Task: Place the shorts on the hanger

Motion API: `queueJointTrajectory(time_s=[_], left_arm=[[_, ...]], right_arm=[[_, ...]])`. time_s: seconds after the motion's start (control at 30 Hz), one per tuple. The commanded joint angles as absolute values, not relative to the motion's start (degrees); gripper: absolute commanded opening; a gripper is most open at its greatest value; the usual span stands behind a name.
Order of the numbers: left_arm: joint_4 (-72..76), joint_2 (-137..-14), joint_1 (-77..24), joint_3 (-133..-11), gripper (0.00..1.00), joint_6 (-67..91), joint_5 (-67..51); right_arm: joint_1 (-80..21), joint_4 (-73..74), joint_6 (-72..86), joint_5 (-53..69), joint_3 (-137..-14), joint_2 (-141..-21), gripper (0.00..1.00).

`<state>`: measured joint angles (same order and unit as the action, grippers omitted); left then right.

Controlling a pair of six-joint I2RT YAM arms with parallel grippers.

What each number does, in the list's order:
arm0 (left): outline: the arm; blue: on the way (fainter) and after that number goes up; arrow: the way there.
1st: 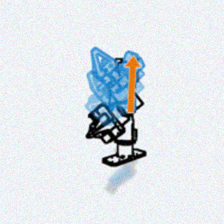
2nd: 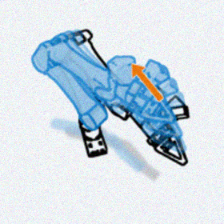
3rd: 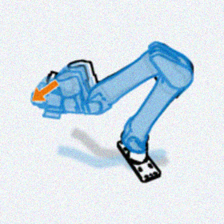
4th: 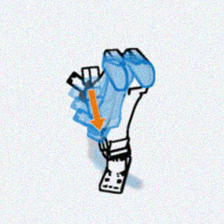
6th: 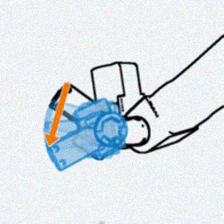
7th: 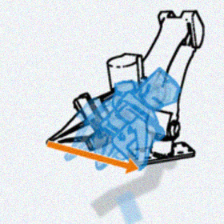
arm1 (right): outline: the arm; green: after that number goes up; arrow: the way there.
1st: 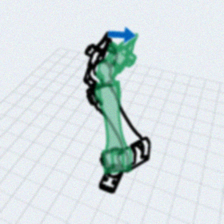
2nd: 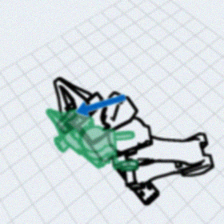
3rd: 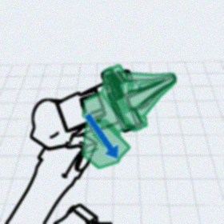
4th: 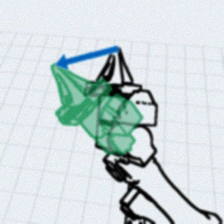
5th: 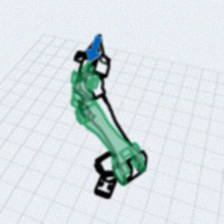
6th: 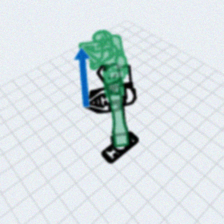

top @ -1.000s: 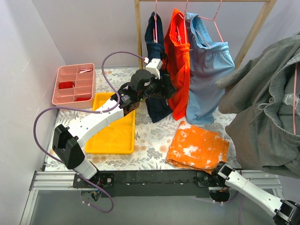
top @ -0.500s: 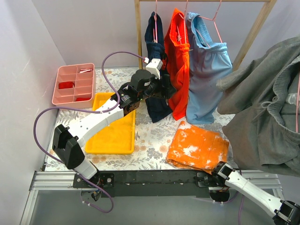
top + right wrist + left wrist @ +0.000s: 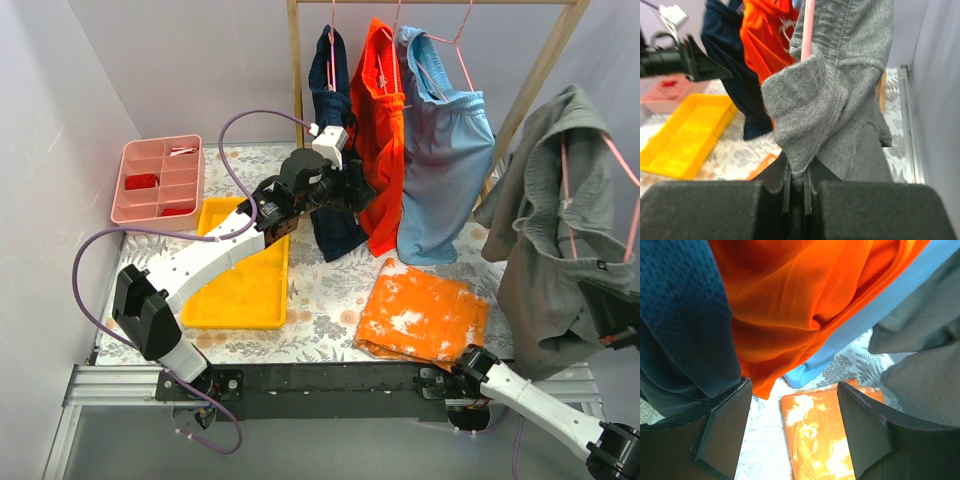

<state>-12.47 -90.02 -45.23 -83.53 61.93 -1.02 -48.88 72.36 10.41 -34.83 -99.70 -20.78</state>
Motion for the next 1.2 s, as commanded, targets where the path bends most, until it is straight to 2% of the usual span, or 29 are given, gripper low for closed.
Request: queueJointTrajectory(time_s=[0.0,0.23,0.43,0.57,1.0,1.17], left_arm=[[-13.27,-89.83,-45.18,-84.9,0.69,61.0,0.97],[-13.27,-88.77,-45.18,-84.2,0.69,60.91,1.14],[-13.27,-86.84,-45.18,-82.79,0.69,60.82,1.23],[-13.54,-85.87,-45.18,-82.18,0.69,60.82,1.23],[-14.41,-84.64,-45.18,-82.09,0.69,60.03,1.76],[-14.5,-84.73,-45.18,-82.35,0.69,59.77,1.5]], right_arm=[[-49.22,64.25,11.15,-38.84,-96.08,-24.95,0.01],[-52.9,65.47,19.13,-49.03,-90.09,-29.7,0.01],[-63.44,74.68,30.74,-62.3,-90.79,-33.75,0.01],[-68.02,74.53,33.83,-67.66,-87.9,-33.84,0.01],[-67.94,74.45,31.99,-74.09,-85.43,-45.87,0.01],[-67.41,74.27,29.45,-76.9,-85.87,-46.76,0.01]])
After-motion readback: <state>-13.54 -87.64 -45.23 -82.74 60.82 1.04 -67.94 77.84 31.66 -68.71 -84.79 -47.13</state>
